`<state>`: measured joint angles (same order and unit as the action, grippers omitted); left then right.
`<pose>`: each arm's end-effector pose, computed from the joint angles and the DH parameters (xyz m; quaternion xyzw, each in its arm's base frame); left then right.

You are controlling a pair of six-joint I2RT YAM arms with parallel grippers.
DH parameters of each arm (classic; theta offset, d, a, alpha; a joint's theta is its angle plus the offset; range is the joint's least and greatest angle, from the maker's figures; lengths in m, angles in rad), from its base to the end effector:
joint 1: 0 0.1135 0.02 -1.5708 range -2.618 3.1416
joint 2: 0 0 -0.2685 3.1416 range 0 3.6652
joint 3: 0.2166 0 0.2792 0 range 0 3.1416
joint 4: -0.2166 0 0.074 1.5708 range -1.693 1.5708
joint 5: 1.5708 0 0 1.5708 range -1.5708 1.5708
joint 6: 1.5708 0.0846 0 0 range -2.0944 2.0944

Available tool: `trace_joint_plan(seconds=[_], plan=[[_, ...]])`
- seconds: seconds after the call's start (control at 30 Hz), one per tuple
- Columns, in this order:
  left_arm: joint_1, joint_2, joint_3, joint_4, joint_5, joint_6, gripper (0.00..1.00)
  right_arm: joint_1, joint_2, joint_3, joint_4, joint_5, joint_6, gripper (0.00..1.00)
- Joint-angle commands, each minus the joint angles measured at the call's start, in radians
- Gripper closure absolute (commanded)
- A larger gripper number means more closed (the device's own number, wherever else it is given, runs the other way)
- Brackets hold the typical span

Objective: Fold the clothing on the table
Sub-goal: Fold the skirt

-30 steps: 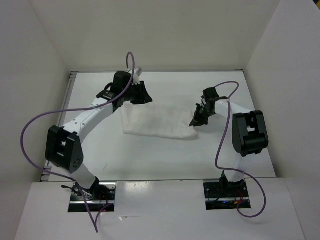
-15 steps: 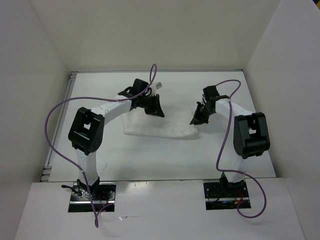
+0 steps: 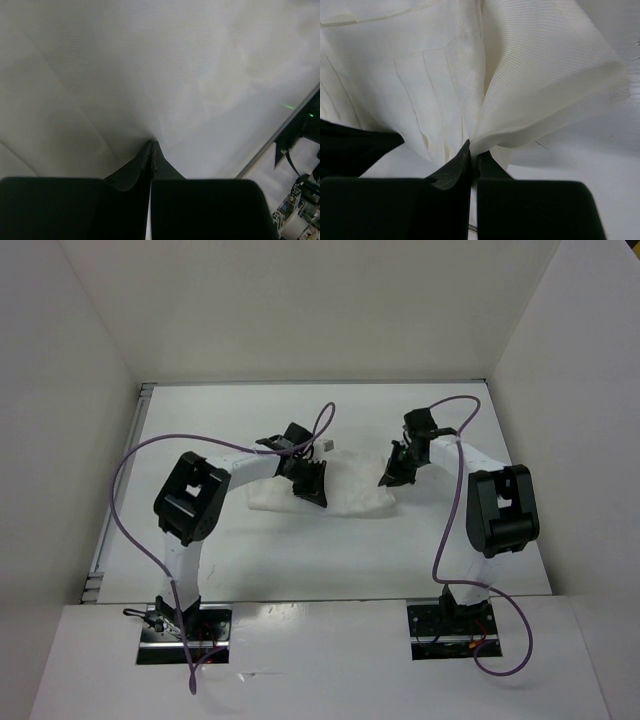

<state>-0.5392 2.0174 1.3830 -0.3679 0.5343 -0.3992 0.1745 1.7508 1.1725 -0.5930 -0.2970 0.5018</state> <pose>0.3814 -0.2784 0.1187 0.1386 0.9184 -0.3483 0.1267 0.3792 0.0920 0.1362 0.1290 0.9612 0.2019 0.1370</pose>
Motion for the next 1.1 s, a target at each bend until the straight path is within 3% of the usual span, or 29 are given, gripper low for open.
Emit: trace_joint_plan(seconds=[0.0,0.3,0.6,0.77,0.93,0.97,1.07], plan=[[0.004,0.053,0.013,-0.019,-0.101,-0.009,1.0,0.016,-0.023,0.05,-0.008,0.016,0.006,1.0],[-0.057,0.139,0.024,-0.042,-0.175,-0.01,1.0,0.025,-0.1,0.093,-0.027,0.033,0.015,1.0],[-0.119,0.253,0.192,0.015,-0.079,-0.116,1.0,0.095,-0.185,0.205,-0.047,-0.039,0.052,1.0],[-0.119,0.253,0.252,-0.017,-0.115,-0.125,1.0,0.147,-0.175,0.225,-0.034,-0.065,0.061,1.0],[-0.038,0.04,0.186,-0.068,-0.271,-0.147,0.94,0.148,-0.175,0.234,-0.034,-0.056,0.061,1.0],[-0.009,-0.021,0.186,-0.089,-0.298,-0.136,0.86,0.148,-0.165,0.234,-0.034,-0.047,0.051,1.0],[0.047,-0.132,0.144,-0.15,-0.405,-0.124,0.82,0.157,-0.156,0.254,-0.053,-0.034,0.041,1.0]])
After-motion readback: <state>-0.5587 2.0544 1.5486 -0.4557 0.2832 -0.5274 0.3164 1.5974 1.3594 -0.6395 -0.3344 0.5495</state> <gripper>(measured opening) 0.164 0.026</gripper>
